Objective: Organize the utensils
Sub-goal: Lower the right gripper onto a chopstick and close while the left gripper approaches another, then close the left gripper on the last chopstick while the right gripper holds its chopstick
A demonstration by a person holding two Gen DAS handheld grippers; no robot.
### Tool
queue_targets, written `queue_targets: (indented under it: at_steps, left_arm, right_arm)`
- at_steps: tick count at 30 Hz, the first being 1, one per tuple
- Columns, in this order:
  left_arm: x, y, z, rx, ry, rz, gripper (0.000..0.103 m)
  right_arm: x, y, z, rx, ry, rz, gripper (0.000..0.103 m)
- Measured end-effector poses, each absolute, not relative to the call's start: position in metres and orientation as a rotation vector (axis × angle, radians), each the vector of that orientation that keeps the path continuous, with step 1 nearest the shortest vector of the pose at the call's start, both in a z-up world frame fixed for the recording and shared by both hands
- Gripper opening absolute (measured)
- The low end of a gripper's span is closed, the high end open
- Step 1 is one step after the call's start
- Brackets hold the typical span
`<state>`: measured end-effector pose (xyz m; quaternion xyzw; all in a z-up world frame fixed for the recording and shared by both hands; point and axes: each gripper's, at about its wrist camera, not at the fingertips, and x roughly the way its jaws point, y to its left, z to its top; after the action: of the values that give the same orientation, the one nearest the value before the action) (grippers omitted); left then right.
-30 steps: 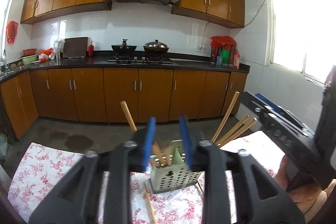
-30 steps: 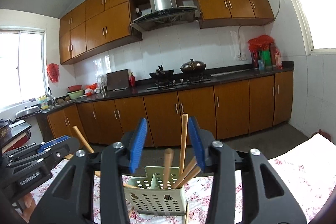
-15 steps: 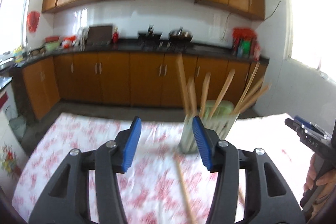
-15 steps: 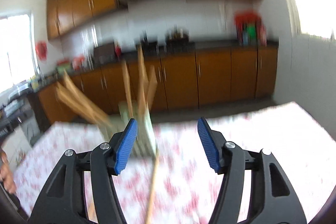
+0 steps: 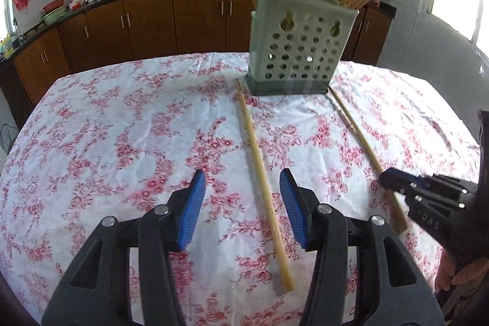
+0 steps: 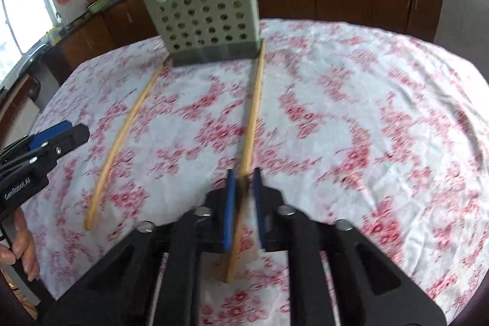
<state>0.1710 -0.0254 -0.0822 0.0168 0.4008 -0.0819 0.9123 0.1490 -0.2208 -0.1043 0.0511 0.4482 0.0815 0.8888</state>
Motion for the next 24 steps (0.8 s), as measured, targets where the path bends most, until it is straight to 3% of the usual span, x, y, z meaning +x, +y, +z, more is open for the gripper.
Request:
queue_targets:
  at_steps: [3,6,8,10,18,22,24]
  left_arm:
    - [0.175,-0.033,-0.090,0.045,0.853,-0.163,0.047]
    - [0.179,-0.039,-0.099,0.072,0.882,-0.148,0.035]
    - [0.182,-0.041,-0.106,0.079,0.899,-0.143,0.016]
    - [0.186,-0.040,-0.108,0.084,0.901,-0.117,0.009]
    - [0.216,0.002,-0.104,0.013,0.912,-0.045,0.011]
    - [0.219,0.006,-0.105,0.033,0.895,-0.033,0.035]
    - [0.219,0.008,-0.105,0.023,0.895,-0.040,0.036]
  right_arm:
    - [0.153,-0.243,-0.106,0.161,0.926,0.106,0.008]
    - [0.158,-0.255,-0.102,0.180,0.927,0.092,0.008]
    - [0.156,-0.258,-0.101,0.169,0.922,0.091,0.008]
    - [0.150,-0.259,-0.101,0.159,0.915,0.093,0.008]
    - [0.164,-0.255,-0.103,0.109,0.891,0.080,0.008]
    - [0.174,-0.250,-0.104,0.086,0.886,0.071,0.009]
    - [0.173,-0.251,-0.104,0.085,0.886,0.069,0.009]
